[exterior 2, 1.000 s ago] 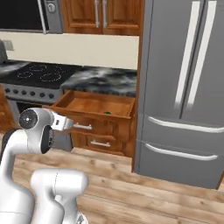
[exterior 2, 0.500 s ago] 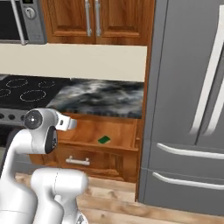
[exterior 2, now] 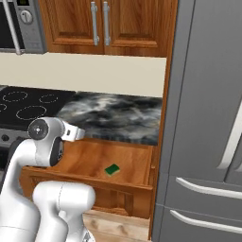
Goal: Restock the sink supplies by placing the sponge and soap dispenser on the counter and next to the sink. Make sure the soap dispenser is upright.
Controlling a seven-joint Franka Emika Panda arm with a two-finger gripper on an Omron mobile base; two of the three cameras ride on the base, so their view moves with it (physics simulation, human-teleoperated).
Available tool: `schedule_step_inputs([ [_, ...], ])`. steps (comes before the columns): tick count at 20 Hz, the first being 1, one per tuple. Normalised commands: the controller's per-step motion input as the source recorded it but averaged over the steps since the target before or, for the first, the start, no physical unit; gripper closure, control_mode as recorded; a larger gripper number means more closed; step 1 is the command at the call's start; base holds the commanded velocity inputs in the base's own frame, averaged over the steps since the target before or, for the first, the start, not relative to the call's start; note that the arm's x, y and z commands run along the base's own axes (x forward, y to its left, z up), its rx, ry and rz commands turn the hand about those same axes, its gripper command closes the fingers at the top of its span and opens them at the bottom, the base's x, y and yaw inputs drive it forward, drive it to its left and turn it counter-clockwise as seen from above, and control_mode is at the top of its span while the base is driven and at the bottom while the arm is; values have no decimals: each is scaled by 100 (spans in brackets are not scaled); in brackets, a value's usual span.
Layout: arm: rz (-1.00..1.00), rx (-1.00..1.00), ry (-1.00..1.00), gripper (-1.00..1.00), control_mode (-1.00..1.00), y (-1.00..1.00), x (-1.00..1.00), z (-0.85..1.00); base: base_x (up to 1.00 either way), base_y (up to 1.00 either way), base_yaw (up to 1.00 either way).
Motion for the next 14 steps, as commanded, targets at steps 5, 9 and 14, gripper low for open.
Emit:
schedule_step_inputs([
  [5, -4, -1, 32, -100, -100, -12, 5, -31, 4, 0, -1],
  [9, -3, -3, 72, -100, -100, -30, 19, -76, 0, 0, 0],
  [14, 0, -2, 42, -100, -100, -28, 25, -68, 0, 0, 0],
])
